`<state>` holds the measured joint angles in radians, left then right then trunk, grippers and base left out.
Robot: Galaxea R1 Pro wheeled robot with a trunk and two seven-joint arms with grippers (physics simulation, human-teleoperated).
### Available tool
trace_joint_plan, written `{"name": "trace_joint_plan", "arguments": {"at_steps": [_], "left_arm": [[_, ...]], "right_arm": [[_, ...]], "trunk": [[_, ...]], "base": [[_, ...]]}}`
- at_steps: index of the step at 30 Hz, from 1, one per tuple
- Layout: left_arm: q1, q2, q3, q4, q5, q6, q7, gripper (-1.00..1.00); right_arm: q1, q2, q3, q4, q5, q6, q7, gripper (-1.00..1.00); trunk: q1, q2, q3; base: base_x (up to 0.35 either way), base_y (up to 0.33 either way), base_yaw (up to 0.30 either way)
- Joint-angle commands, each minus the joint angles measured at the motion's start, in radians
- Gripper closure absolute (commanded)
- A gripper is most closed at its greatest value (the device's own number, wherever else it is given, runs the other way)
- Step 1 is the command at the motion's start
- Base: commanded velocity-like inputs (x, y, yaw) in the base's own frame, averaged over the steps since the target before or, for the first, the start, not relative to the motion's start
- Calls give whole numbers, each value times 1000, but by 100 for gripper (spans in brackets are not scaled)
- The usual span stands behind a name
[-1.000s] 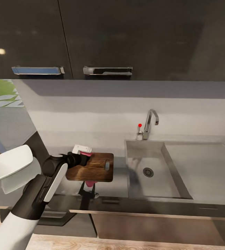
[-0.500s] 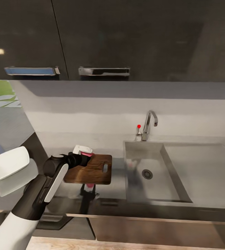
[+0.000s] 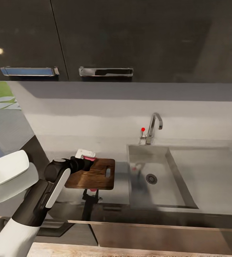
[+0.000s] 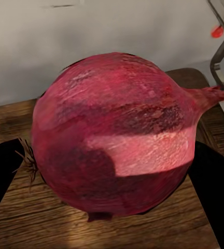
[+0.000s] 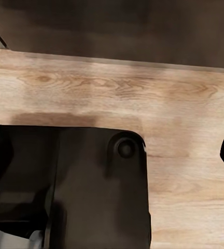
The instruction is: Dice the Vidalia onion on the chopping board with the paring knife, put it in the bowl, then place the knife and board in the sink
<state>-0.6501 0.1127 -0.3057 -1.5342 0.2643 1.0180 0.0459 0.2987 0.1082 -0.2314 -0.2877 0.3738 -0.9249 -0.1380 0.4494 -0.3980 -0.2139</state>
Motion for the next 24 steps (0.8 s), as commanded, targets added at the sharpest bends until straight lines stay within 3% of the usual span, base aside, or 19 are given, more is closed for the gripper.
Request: {"name": "trace_joint_plan", "arguments": {"at_steps": [1, 24], "left_arm": [[-1, 1, -1, 0, 6, 4, 5, 100], [-1, 1, -1, 0, 6, 4, 5, 100]], "right_arm": [[0, 1, -3, -2, 11, 0, -7, -100], [0, 1, -3, -1, 11, 1, -8, -100]], "trunk": [[1, -2, -3], [1, -2, -37]], "base": [[0, 0, 0], [0, 0, 0]]}}
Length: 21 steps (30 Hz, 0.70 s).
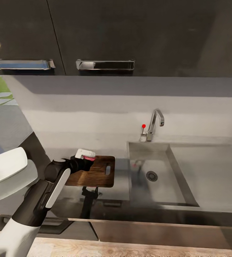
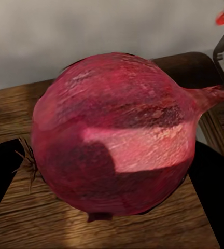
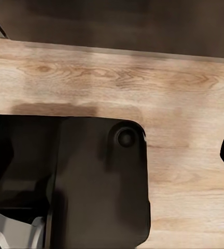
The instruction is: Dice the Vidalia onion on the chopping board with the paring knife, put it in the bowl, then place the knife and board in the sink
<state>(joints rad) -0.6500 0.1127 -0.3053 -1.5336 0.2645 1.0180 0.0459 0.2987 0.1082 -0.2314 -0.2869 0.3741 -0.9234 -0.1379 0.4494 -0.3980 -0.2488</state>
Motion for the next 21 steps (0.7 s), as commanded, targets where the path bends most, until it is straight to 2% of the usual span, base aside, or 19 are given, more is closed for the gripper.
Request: {"name": "trace_joint_plan", "arguments": {"at_steps": [1, 21], "left_arm": [[-1, 1, -1, -1, 6, 4, 5, 100], [-1, 2, -1, 0, 6, 4, 5, 100]], "right_arm": [[0, 1, -3, -2, 11, 0, -8, -100], [0, 1, -3, -2, 11, 0, -8, -100]], "trunk": [[1, -2, -3], [1, -2, -35]], "base": [[0, 0, 0], [-38, 0, 0]]}}
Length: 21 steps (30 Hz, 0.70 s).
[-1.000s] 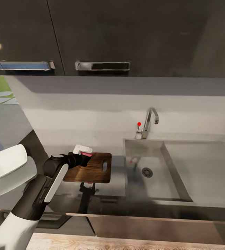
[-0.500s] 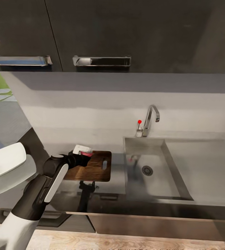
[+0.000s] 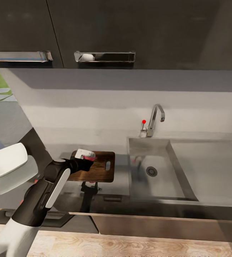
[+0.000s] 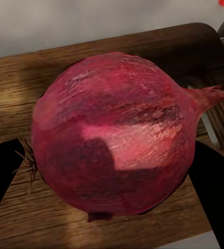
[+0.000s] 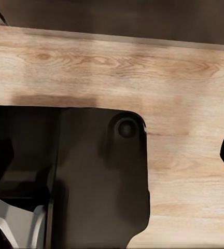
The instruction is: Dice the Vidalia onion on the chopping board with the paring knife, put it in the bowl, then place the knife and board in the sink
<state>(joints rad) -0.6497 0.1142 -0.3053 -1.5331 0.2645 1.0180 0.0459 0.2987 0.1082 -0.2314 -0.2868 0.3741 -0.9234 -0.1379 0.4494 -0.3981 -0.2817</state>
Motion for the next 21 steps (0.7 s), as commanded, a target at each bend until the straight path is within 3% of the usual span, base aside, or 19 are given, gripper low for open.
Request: {"name": "trace_joint_plan", "arguments": {"at_steps": [1, 21], "left_arm": [[-1, 1, -1, -1, 5, 4, 5, 100], [-1, 1, -1, -1, 5, 4, 5, 100]], "right_arm": [[0, 1, -3, -2, 11, 0, -8, -100], [0, 1, -3, -2, 11, 0, -8, -100]], "trunk": [[1, -2, -3], [1, -2, -35]], "base": [[-2, 0, 0], [38, 56, 0]]}}
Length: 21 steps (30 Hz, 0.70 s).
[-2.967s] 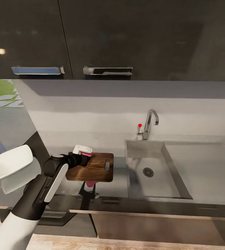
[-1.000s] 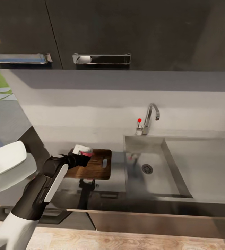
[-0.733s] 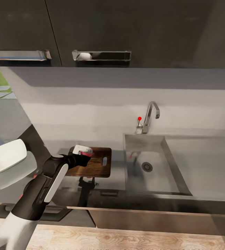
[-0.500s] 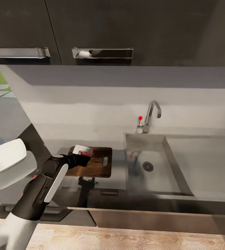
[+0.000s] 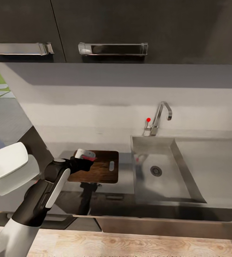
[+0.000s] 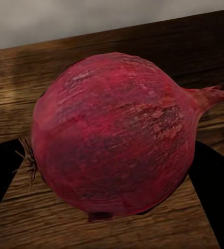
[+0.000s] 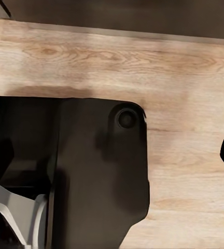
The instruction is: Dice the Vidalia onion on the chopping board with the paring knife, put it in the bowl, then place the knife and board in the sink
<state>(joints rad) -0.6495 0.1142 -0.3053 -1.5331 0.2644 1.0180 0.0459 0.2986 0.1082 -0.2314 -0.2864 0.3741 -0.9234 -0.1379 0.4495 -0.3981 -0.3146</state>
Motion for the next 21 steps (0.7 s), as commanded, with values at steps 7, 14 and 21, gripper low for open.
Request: {"name": "trace_joint_plan", "arguments": {"at_steps": [7, 14, 21], "left_arm": [[-1, 1, -1, -1, 6, 4, 5, 100], [-1, 1, -1, -1, 6, 4, 5, 100], [-1, 1, -1, -1, 6, 4, 5, 100]], "right_arm": [[0, 1, -3, -2, 11, 0, -8, -100], [0, 1, -3, -2, 11, 0, -8, -100], [0, 1, -3, -2, 11, 0, -7, -100]], "trunk": [[1, -2, -13], [1, -2, -24], [1, -2, -29]], "base": [[0, 0, 0], [0, 0, 0], [0, 0, 0]]}}
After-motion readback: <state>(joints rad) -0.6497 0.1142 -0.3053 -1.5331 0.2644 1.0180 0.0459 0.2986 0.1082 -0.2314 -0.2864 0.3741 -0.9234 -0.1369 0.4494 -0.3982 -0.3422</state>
